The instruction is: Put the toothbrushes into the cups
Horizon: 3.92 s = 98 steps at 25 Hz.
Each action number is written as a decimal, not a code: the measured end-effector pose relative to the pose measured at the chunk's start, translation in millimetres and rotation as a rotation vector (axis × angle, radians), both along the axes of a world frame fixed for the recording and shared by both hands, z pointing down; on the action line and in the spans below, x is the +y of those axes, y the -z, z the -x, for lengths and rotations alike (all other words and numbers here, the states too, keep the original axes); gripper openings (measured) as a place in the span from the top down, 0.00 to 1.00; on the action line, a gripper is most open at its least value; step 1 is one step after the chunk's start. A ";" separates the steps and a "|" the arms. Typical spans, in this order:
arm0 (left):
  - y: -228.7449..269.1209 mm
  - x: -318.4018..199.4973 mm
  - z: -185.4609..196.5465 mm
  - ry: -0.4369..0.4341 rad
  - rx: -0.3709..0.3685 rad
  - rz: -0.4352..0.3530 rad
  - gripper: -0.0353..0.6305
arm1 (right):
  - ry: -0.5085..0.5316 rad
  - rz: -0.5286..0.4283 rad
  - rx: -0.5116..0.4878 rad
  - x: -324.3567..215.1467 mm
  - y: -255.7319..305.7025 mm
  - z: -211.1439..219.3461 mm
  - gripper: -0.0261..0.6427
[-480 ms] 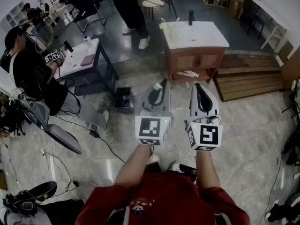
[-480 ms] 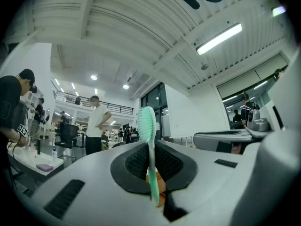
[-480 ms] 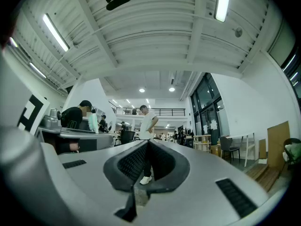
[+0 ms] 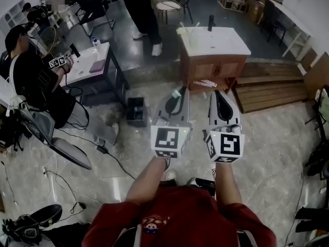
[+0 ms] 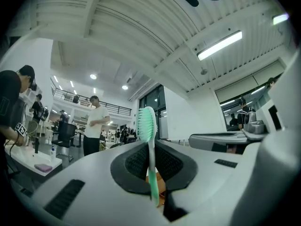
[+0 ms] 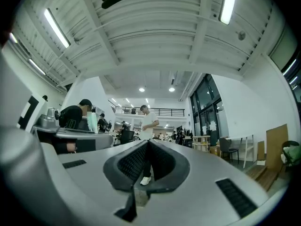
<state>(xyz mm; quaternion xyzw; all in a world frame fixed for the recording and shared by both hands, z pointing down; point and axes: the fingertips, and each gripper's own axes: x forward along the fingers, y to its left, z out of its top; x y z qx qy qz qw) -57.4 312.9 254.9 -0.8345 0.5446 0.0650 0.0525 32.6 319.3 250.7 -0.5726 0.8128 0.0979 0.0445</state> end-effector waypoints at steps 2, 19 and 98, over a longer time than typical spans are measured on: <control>0.8 -1.1 10.7 -0.004 0.004 -0.002 0.90 | -0.012 -0.006 0.001 -1.3 0.7 8.0 0.92; -27.9 -51.0 42.4 -0.050 0.014 0.042 0.90 | -0.058 0.011 -0.011 -44.4 -15.0 42.2 0.92; -52.0 -588.0 -11.0 -0.086 0.052 0.079 0.90 | -0.096 0.082 -0.035 -572.9 -56.2 -17.0 0.92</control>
